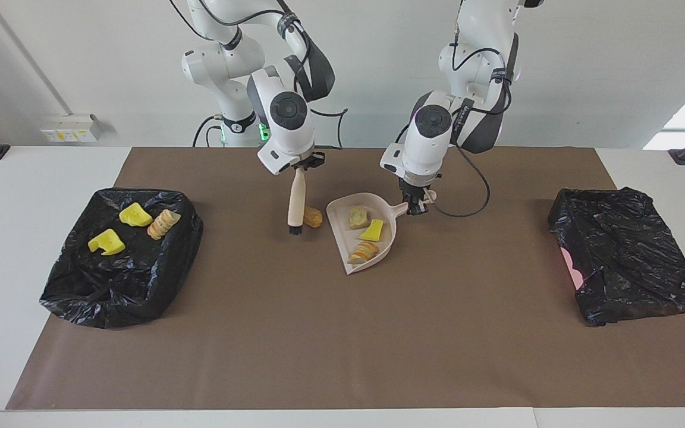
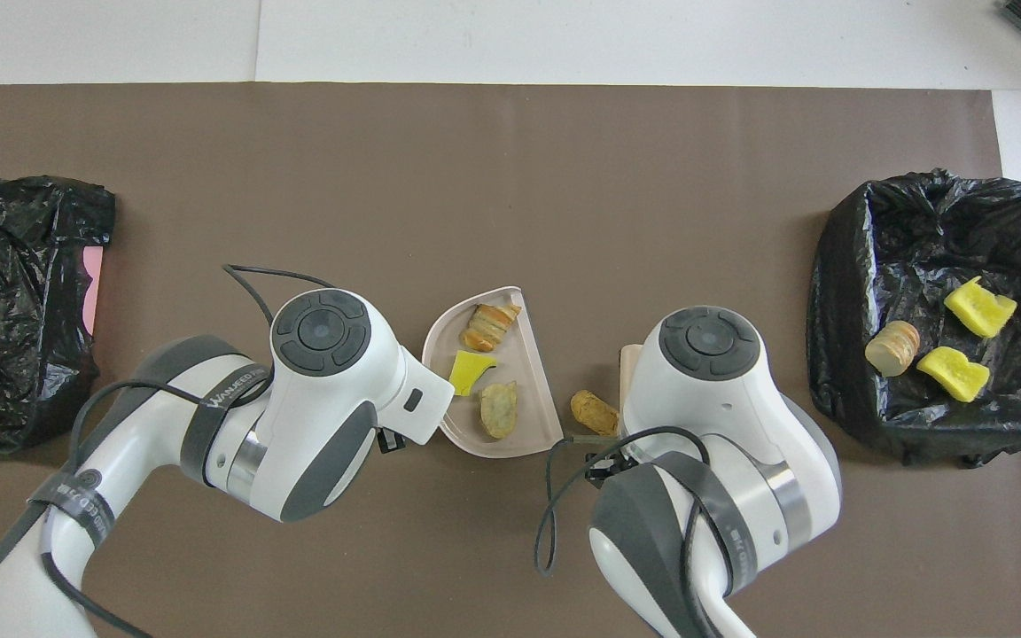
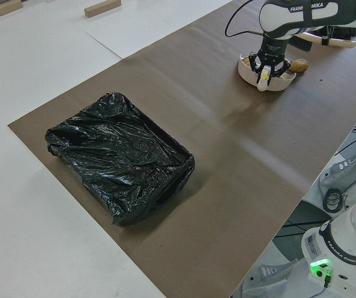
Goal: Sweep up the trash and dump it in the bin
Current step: 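Sweep the last tan chunk into the dustpan with the right gripper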
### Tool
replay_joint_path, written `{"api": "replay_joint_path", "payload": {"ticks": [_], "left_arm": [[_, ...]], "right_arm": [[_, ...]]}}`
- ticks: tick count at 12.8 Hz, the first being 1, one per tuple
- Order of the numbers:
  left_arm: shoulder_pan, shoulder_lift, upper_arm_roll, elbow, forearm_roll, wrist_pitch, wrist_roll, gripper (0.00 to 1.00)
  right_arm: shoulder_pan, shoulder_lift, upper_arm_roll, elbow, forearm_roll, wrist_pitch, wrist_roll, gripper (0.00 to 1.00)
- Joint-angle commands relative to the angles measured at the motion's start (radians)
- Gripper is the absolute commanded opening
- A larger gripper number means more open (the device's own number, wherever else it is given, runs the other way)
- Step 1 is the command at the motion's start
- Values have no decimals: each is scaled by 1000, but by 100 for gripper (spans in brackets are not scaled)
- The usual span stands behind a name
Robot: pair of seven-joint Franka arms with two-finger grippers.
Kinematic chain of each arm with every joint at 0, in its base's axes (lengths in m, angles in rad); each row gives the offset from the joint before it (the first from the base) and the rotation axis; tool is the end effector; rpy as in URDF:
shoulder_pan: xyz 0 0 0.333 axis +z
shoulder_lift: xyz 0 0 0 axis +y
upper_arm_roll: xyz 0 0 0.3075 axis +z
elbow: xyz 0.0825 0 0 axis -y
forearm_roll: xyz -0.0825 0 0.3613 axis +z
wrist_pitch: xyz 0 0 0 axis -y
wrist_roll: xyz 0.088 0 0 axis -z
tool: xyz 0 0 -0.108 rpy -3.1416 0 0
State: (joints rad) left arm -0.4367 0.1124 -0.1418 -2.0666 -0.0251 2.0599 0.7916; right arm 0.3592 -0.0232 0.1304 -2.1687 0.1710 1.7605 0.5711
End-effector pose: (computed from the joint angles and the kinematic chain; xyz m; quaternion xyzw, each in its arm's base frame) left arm 0.4475 -0.2925 0.3735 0.7770 -0.6264 -0.0567 0.0248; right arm 0.4033 0.2323 0.3830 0.9759 -0.0720 -0.2038 0.0294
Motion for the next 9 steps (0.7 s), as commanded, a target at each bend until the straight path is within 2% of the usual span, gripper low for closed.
{"api": "replay_joint_path", "payload": {"ticks": [1,4,5,6,9], "left_arm": [[-17,-40,14,-49,-7,26,26,0],[-17,-40,14,-49,-6,28,23,0],[-17,-40,14,-49,-6,28,23,0],[-17,-40,14,-49,-7,28,21,0],[-17,-40,14,-49,-6,28,11,0]], "right_arm": [[-5,-150,8,-239,5,138,56,0],[9,-116,14,-234,21,209,-26,0],[42,-103,12,-224,78,227,-78,0],[56,-68,12,-198,144,250,-91,0],[110,31,14,-82,192,246,-111,0]]}}
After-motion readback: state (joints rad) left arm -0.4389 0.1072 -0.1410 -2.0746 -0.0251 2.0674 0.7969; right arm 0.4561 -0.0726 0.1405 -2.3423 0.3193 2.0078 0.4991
